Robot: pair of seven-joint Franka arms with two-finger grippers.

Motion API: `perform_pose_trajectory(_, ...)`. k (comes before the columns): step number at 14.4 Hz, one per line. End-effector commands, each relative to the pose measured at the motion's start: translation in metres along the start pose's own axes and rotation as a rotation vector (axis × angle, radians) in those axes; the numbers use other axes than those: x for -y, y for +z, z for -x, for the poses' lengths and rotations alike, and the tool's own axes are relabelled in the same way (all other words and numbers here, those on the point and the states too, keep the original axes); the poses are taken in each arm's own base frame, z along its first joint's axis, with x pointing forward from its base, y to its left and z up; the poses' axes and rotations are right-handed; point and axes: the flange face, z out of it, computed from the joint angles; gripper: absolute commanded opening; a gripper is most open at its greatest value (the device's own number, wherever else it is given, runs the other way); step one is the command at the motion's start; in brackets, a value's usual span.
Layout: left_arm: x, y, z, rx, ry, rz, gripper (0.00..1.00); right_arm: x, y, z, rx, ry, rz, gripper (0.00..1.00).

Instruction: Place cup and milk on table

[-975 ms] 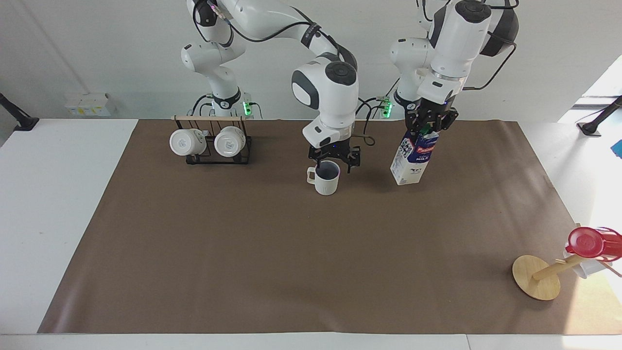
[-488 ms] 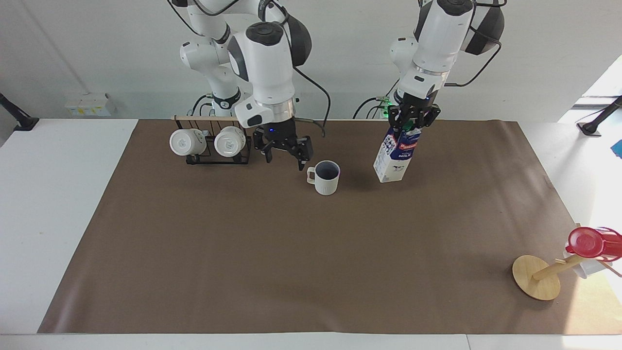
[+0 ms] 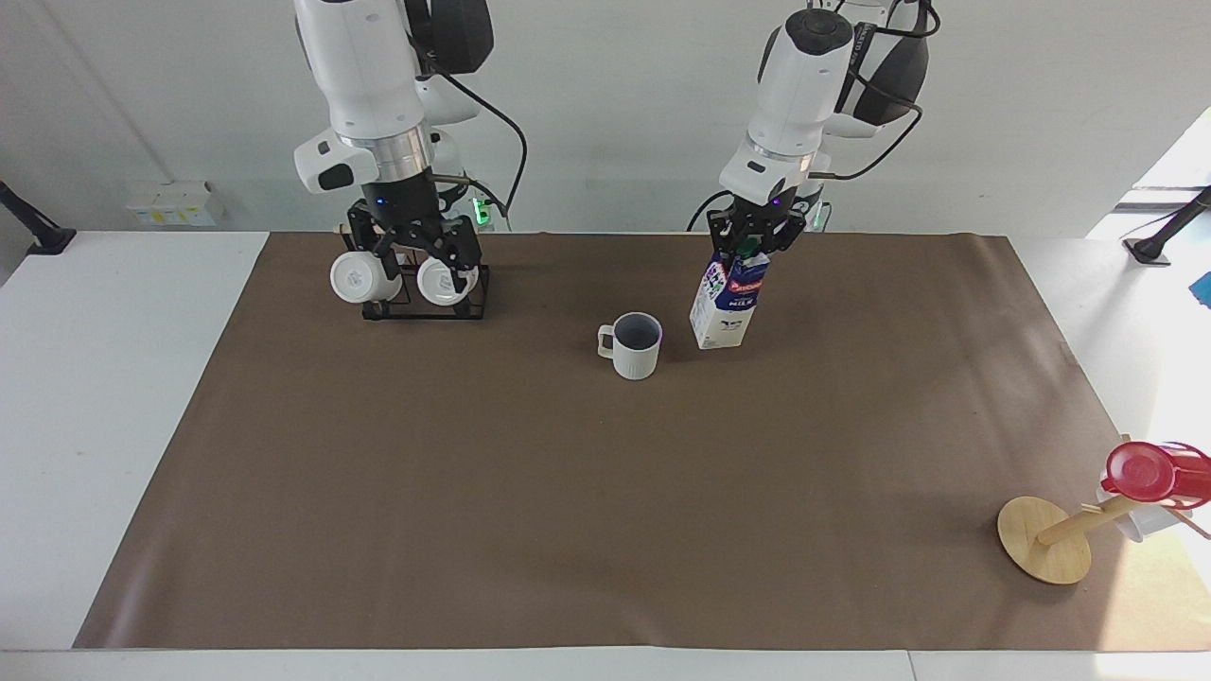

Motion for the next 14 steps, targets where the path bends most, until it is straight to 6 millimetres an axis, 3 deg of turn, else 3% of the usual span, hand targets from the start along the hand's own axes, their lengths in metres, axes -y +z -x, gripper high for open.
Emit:
perform_pose_trajectory(1,-0.019,0.018,-0.004,0.004,-0.024,0.004,0.44,-0.033,-0.016,-0.009,0.031,-0.078,0.025,1.0)
perform_pose_trajectory(6,-0.013,0.037,-0.003,-0.006,-0.013,-0.027,0.43,-0.069,-0.045,-0.017,0.095,-0.084,0.046,1.0)
perform_pose_trajectory(7,-0.011,0.046,-0.001,-0.006,-0.013,-0.027,0.43,-0.073,-0.046,-0.016,0.105,-0.092,0.05,1.0)
perform_pose_trajectory(14,-0.006,0.056,-0.001,-0.012,-0.015,-0.035,0.43,-0.088,-0.048,-0.01,0.135,-0.12,0.055,1.0)
